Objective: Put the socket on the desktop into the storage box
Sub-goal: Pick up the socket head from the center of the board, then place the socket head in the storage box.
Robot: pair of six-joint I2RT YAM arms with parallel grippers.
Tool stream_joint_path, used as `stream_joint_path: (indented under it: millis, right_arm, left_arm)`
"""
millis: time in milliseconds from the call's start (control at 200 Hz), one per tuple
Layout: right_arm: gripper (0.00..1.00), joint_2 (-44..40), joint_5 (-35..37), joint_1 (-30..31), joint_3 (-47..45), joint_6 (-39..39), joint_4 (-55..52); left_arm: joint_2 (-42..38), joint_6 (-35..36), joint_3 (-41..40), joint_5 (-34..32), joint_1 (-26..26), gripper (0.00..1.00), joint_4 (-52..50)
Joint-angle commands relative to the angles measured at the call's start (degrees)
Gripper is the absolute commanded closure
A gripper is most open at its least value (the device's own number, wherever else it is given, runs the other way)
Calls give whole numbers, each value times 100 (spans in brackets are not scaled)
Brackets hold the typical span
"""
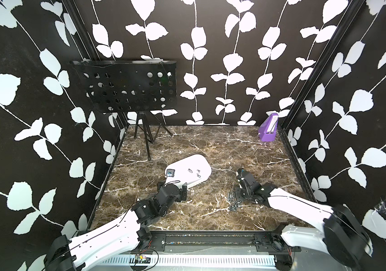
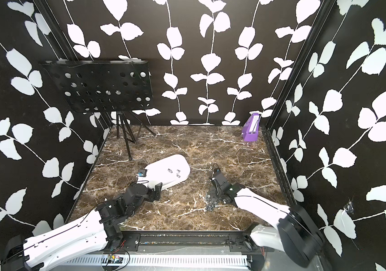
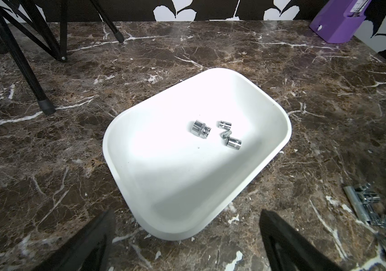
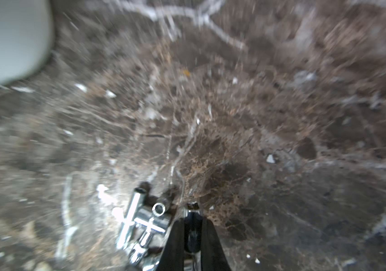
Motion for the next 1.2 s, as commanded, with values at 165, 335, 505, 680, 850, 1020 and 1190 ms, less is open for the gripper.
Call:
stream_joint_path:
  millis: [165,335,505,680,850,1020,1190]
  right_arm:
    - [100,-1187,-615,-18,56,234,-79]
    - [100,-577,-760,278,776,606,19]
    - [100,856,-551,805,1928,668,259]
    - [100,2576,-673,1095,3396,603,313]
    - [100,3996,-682,1133,4796,491,61]
    - [100,4976,-560,1134,5920,372,-394]
    - [95,5302,-444,1134,6324,273,-596]
  left_arm:
    - [-218,-3,-13,-128,-17,4,1]
    - [-283,1,-23,-159,-14,4,-26]
    - [-292,-49,-58,-396,-17,4,-52]
    - [-330,-132,-52,-577,-17,4,-181]
    - [-387,-150,-83,-637,-17,4,-179]
    - [-411,-150,-107,-619,-17,4,-168]
    - [-397,-146,-97,-576,-17,4,-150]
